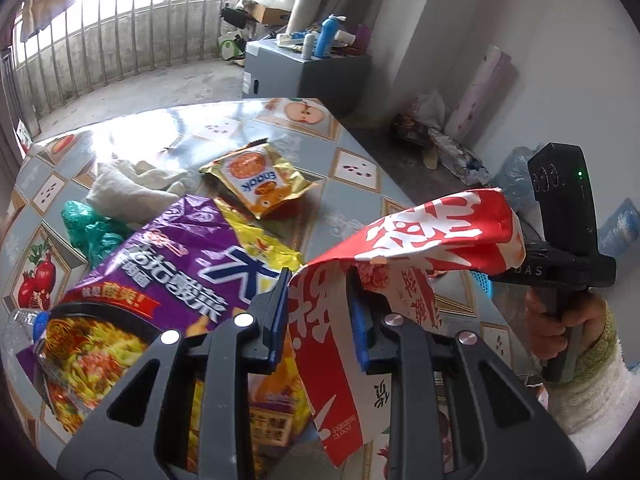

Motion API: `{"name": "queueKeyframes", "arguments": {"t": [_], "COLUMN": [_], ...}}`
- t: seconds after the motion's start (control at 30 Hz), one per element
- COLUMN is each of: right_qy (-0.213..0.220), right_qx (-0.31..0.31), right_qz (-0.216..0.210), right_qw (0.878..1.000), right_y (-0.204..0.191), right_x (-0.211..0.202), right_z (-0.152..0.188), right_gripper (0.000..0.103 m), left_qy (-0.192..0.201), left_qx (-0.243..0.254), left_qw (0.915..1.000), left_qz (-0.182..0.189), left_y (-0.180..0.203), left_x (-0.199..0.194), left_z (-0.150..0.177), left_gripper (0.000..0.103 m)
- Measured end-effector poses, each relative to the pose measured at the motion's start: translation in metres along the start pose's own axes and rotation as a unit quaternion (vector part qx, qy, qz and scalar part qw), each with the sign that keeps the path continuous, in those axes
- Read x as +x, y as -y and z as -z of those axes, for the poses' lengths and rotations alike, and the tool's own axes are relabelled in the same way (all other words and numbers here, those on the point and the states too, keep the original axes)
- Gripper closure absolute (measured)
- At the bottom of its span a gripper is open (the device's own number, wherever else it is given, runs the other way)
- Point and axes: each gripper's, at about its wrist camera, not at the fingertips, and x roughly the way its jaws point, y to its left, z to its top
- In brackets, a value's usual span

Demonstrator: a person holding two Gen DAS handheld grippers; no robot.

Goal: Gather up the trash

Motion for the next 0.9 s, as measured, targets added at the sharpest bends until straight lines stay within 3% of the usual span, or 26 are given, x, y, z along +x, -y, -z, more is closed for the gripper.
{"name": "queueKeyframes", "arguments": {"t": [0.17, 0.37, 0.57, 0.9], "right_qy": [0.015, 0.023, 0.029, 0.019], "right_qx": [0.028, 0.064, 0.073, 0.065], "right_qz": [0.007, 0.006, 0.013, 0.004], "right_qw": [0.999, 0.998, 0.997, 0.998], "right_y": [0.025, 0.041, 0.041, 0.038], "right_x": [-0.022, -0.013, 0.003, 0.018], "right_z": [0.027, 0.038, 0.034, 0.026], "right_gripper": [0.085, 0.091, 0.096, 0.097], "left_qy": [-0.014, -0.007, 0.017, 0.075], "left_qx": [-0.003, -0.01, -0.018, -0.032], "left_qw": [0.9997, 0.9997, 0.9996, 0.993], "left_qz": [0.022, 0.022, -0.017, -0.085], "left_y": [0.018, 0.015, 0.0, -0.039], "left_x": [0.01, 0.019, 0.004, -0.062], "left_z": [0.023, 0.044, 0.044, 0.056], "left_gripper": [0.079, 0.079, 0.079, 0.079]}}
